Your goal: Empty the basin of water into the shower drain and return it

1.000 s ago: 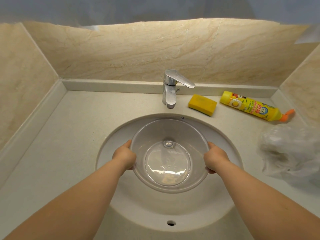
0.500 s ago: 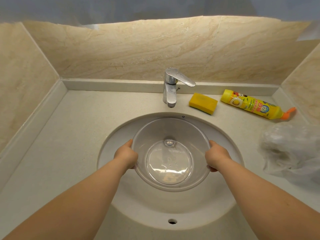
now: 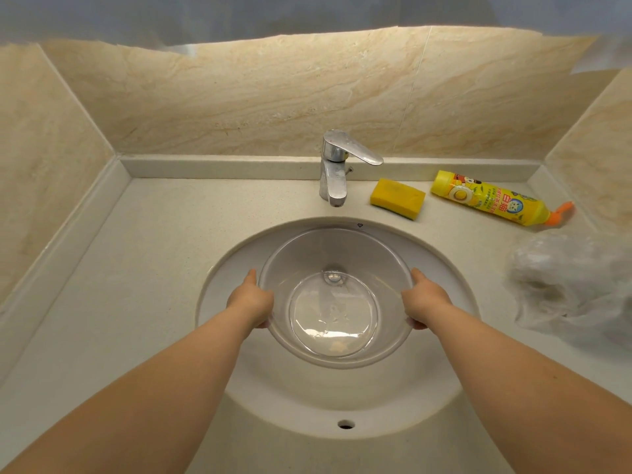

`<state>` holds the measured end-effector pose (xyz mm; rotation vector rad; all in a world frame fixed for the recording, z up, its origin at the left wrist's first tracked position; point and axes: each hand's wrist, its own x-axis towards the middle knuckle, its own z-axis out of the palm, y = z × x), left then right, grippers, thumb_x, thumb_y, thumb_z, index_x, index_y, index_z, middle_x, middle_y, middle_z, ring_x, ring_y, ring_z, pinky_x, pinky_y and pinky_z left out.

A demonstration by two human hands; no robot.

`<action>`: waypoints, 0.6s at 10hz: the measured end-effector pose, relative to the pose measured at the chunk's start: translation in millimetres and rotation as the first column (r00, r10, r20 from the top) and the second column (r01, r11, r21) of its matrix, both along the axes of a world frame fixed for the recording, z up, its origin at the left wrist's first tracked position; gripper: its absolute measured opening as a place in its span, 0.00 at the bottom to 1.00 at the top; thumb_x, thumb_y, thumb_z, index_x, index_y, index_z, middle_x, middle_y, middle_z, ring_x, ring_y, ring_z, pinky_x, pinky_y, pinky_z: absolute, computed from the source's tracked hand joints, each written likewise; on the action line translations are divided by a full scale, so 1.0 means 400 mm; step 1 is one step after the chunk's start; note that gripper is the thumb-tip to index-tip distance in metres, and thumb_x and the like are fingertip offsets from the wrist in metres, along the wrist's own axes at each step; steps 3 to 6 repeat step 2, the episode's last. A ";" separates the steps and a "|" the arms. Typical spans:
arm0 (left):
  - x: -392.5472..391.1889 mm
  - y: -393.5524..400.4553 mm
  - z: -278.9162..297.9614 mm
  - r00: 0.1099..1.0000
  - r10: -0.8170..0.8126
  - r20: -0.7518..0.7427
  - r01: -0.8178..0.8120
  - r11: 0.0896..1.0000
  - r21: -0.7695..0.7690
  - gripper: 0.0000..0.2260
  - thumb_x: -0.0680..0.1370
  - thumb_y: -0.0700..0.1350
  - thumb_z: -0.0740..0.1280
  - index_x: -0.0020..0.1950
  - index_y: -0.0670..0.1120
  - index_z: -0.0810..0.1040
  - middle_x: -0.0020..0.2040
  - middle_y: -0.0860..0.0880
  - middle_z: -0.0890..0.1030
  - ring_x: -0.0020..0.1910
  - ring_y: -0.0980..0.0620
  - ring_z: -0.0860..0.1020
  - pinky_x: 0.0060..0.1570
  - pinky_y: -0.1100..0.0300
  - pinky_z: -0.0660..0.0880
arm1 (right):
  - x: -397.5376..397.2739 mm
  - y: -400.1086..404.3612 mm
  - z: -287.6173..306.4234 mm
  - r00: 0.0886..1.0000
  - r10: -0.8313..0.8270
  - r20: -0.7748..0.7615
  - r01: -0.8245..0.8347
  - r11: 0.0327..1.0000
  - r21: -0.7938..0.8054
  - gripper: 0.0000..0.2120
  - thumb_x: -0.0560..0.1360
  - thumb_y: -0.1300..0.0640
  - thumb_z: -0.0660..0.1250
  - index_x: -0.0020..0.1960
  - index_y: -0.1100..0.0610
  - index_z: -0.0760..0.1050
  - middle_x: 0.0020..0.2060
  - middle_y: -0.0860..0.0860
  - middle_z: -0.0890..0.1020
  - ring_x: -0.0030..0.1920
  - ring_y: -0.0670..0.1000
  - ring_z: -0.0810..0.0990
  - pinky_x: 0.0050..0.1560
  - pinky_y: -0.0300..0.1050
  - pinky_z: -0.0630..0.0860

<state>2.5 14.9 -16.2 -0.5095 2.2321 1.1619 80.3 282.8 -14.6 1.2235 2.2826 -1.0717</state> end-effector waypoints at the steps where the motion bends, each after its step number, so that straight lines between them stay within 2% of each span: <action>1: 0.007 -0.017 0.012 0.998 -0.061 0.003 0.061 0.998 -0.034 0.31 0.80 0.47 0.58 0.80 0.52 0.47 0.69 0.41 0.71 0.52 0.40 0.81 0.57 0.47 0.79 | 0.017 -0.008 0.015 0.999 0.000 0.048 -0.004 0.998 0.066 0.33 0.81 0.49 0.53 0.79 0.46 0.38 0.70 0.59 0.69 0.42 0.58 0.76 0.42 0.48 0.78; 2: 0.011 -0.047 0.030 0.995 -0.091 -0.043 0.089 0.995 -0.052 0.30 0.80 0.48 0.59 0.79 0.49 0.51 0.60 0.43 0.76 0.51 0.43 0.79 0.56 0.51 0.79 | 0.042 -0.005 0.040 1.000 0.012 0.028 -0.016 0.993 0.121 0.33 0.81 0.45 0.52 0.80 0.49 0.41 0.72 0.58 0.67 0.47 0.59 0.76 0.50 0.51 0.78; 6: 0.011 -0.047 0.030 0.995 -0.091 -0.043 0.089 0.995 -0.052 0.30 0.80 0.48 0.59 0.79 0.49 0.51 0.60 0.43 0.76 0.51 0.43 0.79 0.56 0.51 0.79 | 0.042 -0.005 0.040 1.000 0.012 0.028 -0.016 0.993 0.121 0.33 0.81 0.45 0.52 0.80 0.49 0.41 0.72 0.58 0.67 0.47 0.59 0.76 0.50 0.51 0.78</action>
